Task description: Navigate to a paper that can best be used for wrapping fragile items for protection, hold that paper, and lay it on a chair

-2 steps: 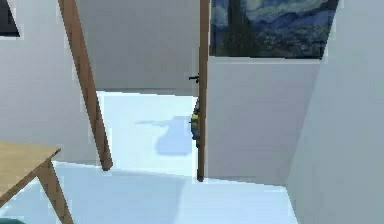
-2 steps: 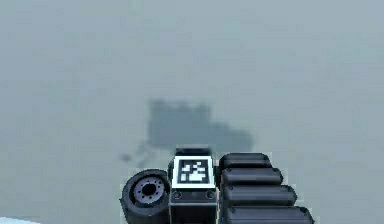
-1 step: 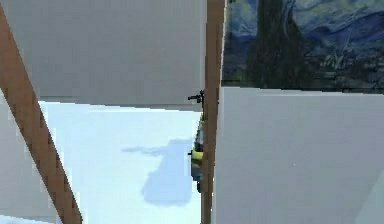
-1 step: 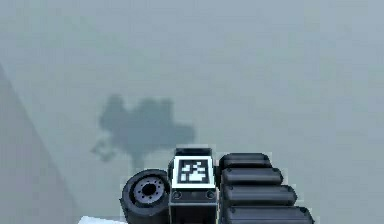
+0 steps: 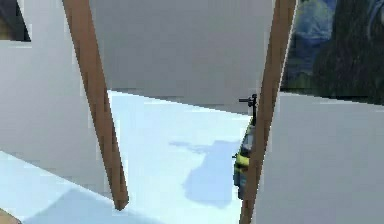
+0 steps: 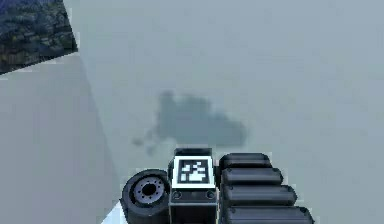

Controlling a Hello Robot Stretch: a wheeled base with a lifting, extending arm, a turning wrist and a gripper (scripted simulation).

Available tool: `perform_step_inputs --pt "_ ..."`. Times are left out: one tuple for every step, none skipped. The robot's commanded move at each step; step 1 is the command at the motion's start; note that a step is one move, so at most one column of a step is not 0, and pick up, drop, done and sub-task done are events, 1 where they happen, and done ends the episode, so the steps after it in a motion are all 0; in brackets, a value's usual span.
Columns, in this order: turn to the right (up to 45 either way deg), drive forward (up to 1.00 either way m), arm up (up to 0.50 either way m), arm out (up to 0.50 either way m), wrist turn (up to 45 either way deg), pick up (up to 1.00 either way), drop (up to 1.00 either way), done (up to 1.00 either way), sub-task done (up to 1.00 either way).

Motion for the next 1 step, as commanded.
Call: perform_step_inputs --pt "0.0 1.00 0.00 0.00 0.0 0.00 0.00 0.00 0.00"
